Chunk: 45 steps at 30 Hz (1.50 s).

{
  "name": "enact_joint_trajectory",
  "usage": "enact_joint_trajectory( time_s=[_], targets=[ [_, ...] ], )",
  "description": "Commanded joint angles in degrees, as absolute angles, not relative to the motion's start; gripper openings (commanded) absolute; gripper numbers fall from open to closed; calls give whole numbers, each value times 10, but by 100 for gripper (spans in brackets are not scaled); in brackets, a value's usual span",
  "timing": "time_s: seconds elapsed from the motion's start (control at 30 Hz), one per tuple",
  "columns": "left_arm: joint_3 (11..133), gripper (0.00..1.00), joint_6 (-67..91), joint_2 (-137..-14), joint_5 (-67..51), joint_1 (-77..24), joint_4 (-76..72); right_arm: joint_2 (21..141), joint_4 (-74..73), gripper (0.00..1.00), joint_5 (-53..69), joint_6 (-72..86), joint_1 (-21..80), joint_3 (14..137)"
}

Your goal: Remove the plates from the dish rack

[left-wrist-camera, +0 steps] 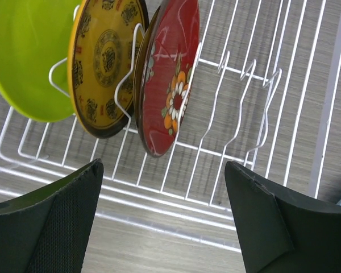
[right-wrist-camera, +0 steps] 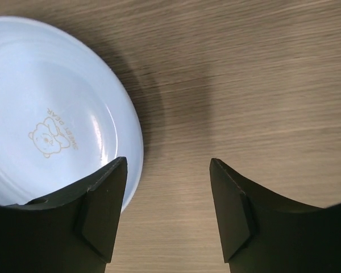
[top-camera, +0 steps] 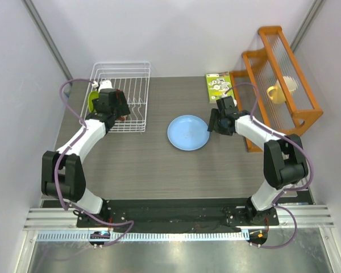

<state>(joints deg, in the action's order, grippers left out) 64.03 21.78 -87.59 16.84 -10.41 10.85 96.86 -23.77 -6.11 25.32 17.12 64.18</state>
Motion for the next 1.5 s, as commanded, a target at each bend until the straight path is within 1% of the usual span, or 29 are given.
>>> enact_joint_trajectory(
  time_s=[0.0,0.07,0.1,0.17,0.2,0.23,0.3,0.4,0.43,0.5,0.6,0.7,0.73,0.8,0.83,1.03,1.37,1.47],
  targets=[
    [673,81,208,-893,163,-98,44,882,-279,67,-126,231,171,675],
    [680,77,206,-907,172,-98,31,866,-284,67,-126,228,171,674],
    [682,73,202,-912,178,-98,26,857,-285,67,-125,227,171,674],
    [689,69,200,-928,186,-97,13,840,-289,68,-125,223,171,673],
    [693,63,197,-933,190,-97,10,837,-291,68,-126,222,171,673],
    [700,60,197,-939,192,-96,9,831,-293,68,-126,221,171,673],
    [709,58,199,-958,196,-94,14,828,-298,68,-127,221,171,673],
    [716,58,201,-977,204,-91,10,824,-302,68,-121,220,171,676],
    [718,54,201,-982,204,-90,9,824,-302,68,-121,220,171,676],
    [722,48,202,-998,208,-86,7,823,-303,68,-120,221,171,674],
    [726,46,202,-1011,214,-84,6,823,-304,68,-115,220,171,673],
    [732,26,200,-1023,209,-82,7,823,-305,68,-114,220,172,671],
    [734,13,198,-1025,209,-82,8,823,-304,68,-114,220,171,671],
    [737,2,195,-1027,209,-82,11,824,-304,68,-112,220,171,670],
    [737,0,193,-1024,209,-82,11,824,-304,68,-111,221,171,669],
    [744,0,177,-970,219,-83,28,818,-304,68,-112,224,172,665],
    [779,0,85,-862,282,-101,68,820,-309,68,-119,221,178,682],
    [774,0,91,-835,263,-103,83,826,-306,69,-99,215,181,697]
  ],
)
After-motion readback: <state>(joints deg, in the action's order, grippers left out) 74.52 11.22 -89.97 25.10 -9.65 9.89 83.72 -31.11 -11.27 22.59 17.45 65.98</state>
